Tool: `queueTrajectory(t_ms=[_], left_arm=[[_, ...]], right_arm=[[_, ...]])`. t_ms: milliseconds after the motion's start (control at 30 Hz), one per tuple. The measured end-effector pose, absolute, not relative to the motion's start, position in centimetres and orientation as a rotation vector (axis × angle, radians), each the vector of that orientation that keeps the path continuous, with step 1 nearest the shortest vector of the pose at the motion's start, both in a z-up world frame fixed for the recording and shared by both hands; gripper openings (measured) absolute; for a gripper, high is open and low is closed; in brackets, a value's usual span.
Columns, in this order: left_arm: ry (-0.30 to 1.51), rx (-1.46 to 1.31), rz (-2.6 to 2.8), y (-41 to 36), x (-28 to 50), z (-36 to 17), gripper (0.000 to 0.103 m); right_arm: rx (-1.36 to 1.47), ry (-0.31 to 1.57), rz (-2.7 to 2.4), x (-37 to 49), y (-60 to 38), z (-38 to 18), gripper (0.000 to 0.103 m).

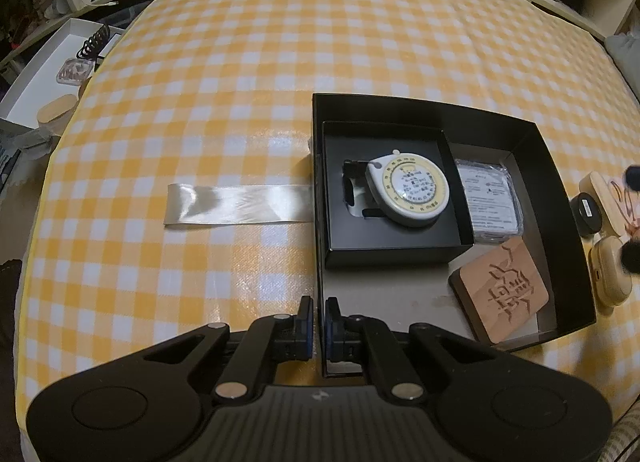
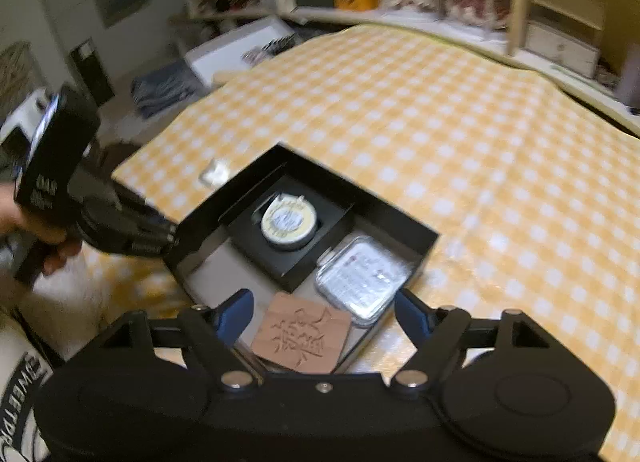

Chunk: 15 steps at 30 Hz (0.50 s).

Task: Organize rigid objects
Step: 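Lower the wooden block into the large black box, open right gripper, then grasp the beige earbud case with the right gripper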

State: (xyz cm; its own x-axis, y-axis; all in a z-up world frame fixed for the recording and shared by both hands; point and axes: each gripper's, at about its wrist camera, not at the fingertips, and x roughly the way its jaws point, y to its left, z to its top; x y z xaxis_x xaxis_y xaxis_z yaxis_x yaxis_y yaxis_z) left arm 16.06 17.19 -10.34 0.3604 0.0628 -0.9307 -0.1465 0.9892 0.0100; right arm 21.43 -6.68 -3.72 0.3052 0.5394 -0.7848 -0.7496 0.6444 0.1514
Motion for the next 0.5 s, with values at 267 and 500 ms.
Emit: queueTrajectory(t_ms=[267,500], left_arm=[[1.211,-0.075,0.139,16.9,15.7,-9.7,0.005],[1.22,-0.041,0.156,16.2,15.8,-9.7,0.006]], right_arm=[[-0.133,0.861,0.637,21.6,-11.8,-2.4,0.102],[-0.052,0.879,0.434,21.5,-15.4,-2.9,0.103]])
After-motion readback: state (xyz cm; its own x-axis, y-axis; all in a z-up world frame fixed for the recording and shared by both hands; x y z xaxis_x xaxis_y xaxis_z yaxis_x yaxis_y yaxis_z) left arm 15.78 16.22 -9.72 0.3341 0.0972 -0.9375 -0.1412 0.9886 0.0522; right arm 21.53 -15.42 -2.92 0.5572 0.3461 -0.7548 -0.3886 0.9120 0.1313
